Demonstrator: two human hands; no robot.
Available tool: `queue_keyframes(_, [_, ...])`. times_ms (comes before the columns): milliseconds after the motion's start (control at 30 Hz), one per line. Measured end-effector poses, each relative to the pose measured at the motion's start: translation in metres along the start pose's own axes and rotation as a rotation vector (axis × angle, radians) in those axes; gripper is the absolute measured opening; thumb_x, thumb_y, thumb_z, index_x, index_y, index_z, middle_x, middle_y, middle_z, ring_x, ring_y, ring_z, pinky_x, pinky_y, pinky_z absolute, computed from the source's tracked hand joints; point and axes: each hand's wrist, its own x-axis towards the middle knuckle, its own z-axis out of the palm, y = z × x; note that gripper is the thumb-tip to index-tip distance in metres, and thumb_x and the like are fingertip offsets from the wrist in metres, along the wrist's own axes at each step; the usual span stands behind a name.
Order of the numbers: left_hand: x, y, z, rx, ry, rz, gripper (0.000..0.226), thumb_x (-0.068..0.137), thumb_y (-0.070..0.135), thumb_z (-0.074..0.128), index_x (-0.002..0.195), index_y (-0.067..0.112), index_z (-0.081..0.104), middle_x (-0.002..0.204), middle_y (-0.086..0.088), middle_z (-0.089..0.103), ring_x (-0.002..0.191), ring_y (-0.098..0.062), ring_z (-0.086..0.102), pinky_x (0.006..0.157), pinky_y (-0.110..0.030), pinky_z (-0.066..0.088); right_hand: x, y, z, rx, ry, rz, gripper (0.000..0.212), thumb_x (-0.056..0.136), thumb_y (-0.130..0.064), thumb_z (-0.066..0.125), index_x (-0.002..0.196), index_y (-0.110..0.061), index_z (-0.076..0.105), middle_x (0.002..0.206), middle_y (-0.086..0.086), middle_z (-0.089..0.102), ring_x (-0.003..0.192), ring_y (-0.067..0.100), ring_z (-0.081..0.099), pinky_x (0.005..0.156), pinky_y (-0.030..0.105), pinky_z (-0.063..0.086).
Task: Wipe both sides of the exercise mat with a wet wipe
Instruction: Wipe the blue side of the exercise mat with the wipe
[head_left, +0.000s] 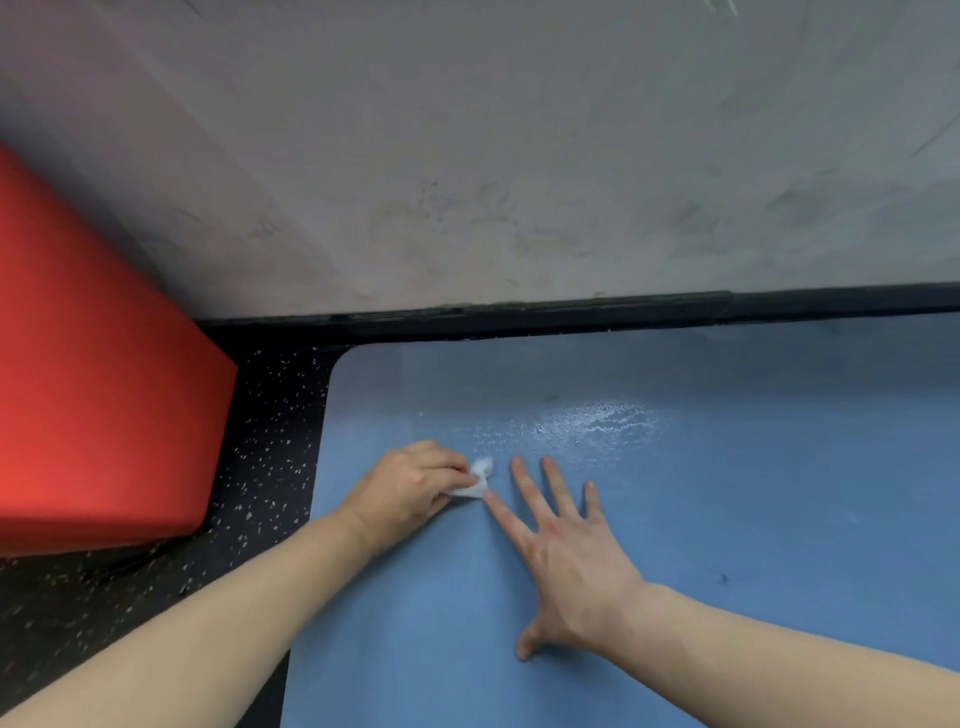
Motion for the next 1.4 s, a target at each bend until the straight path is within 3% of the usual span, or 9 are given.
queue_keyframes(133, [0.006,-0.007,-0.005,0.065,0.205,-0.229,0.023,0.085,0.027,0.058,0.09,0.019,0.08,0.097,0.002,0.074,0.081,-0.02,0.068,0.068,-0.032,0.058,-0.001,0.004,0.007,-0.007,-0.003,0.005,0.158,0.061,-0.082,0.079,0.163,-0.023,-0.026,0.166,0.009,-0.04,0.154,0.041,-0.033,0.125,0.069,-0.001])
queue_keyframes(267, [-0.019,0.029,0.012,-0.047,-0.019,0.031,0.014,0.094,0.025,0.064,0.097,0.021,0.077,0.103,0.005,0.071,0.078,-0.022,0.065,0.069,-0.028,0.053,0.001,0.004,0.009,-0.014,0.005,0.006,0.158,0.061,-0.083,0.079,0.162,-0.023,-0.026,0.167,0.009,-0.038,0.155,0.04,-0.032,0.126,0.069,-0.001])
queue_keyframes(567, [-0.029,0.042,0.01,-0.043,-0.052,0.036,0.019,0.093,0.027,0.059,0.094,0.02,0.077,0.101,0.004,0.072,0.078,-0.022,0.065,0.068,-0.027,0.054,-0.001,0.001,0.009,0.03,0.015,0.028,0.158,0.06,-0.079,0.083,0.164,-0.024,-0.023,0.168,0.008,-0.037,0.155,0.038,-0.031,0.126,0.067,-0.001])
queue_keyframes(733, [-0.021,0.015,-0.01,0.031,0.148,-0.258,0.024,0.087,0.029,0.057,0.09,0.02,0.079,0.095,0.002,0.073,0.082,-0.019,0.066,0.071,-0.028,0.055,-0.025,-0.002,0.01,0.091,0.022,0.066,0.159,0.058,-0.083,0.081,0.164,-0.027,-0.023,0.169,0.008,-0.035,0.157,0.038,-0.027,0.128,0.064,0.002])
queue_keyframes(867, [-0.042,0.057,0.009,-0.059,-0.08,-0.018,0.017,0.092,0.027,0.062,0.095,0.02,0.077,0.099,0.004,0.07,0.082,-0.019,0.064,0.074,-0.025,0.05,-0.041,-0.003,0.01,0.068,0.006,0.07,0.159,0.057,-0.085,0.08,0.163,-0.028,-0.024,0.168,0.009,-0.036,0.157,0.04,-0.026,0.126,0.066,0.005])
queue_keyframes(1033, [-0.039,0.048,-0.002,-0.054,0.039,-0.186,0.016,0.088,0.024,0.063,0.093,0.02,0.078,0.094,0.002,0.07,0.078,-0.022,0.067,0.072,-0.024,0.05,-0.052,-0.016,0.022,0.075,-0.019,0.063,0.159,0.056,-0.082,0.083,0.164,-0.028,-0.021,0.169,0.008,-0.034,0.158,0.039,-0.023,0.126,0.066,0.009])
queue_keyframes(1167, [-0.063,0.08,0.012,-0.074,-0.167,0.082,0.018,0.093,0.026,0.06,0.097,0.022,0.077,0.096,0.003,0.068,0.079,-0.02,0.062,0.069,-0.027,0.051,-0.054,-0.02,0.032,0.021,-0.052,0.064,0.158,0.059,-0.08,0.083,0.162,-0.028,-0.025,0.167,0.009,-0.039,0.155,0.039,-0.03,0.126,0.066,0.004])
queue_keyframes(1300, [-0.06,0.072,0.004,-0.062,0.046,-0.235,0.025,0.09,0.03,0.056,0.093,0.02,0.079,0.094,0.003,0.07,0.079,-0.021,0.066,0.069,-0.029,0.055,-0.055,-0.022,0.029,-0.014,-0.084,0.088,0.16,0.058,-0.08,0.083,0.161,-0.029,-0.029,0.166,0.008,-0.04,0.156,0.039,-0.03,0.126,0.066,0.007])
queue_keyframes(1400, [-0.08,0.108,0.019,-0.12,-0.1,-0.018,0.023,0.093,0.027,0.056,0.095,0.019,0.078,0.095,0.001,0.069,0.079,-0.021,0.063,0.07,-0.029,0.051,-0.053,-0.021,0.019,-0.041,-0.155,0.073,0.165,0.055,-0.078,0.087,0.161,-0.028,-0.03,0.166,0.009,-0.041,0.156,0.041,-0.029,0.126,0.065,0.01])
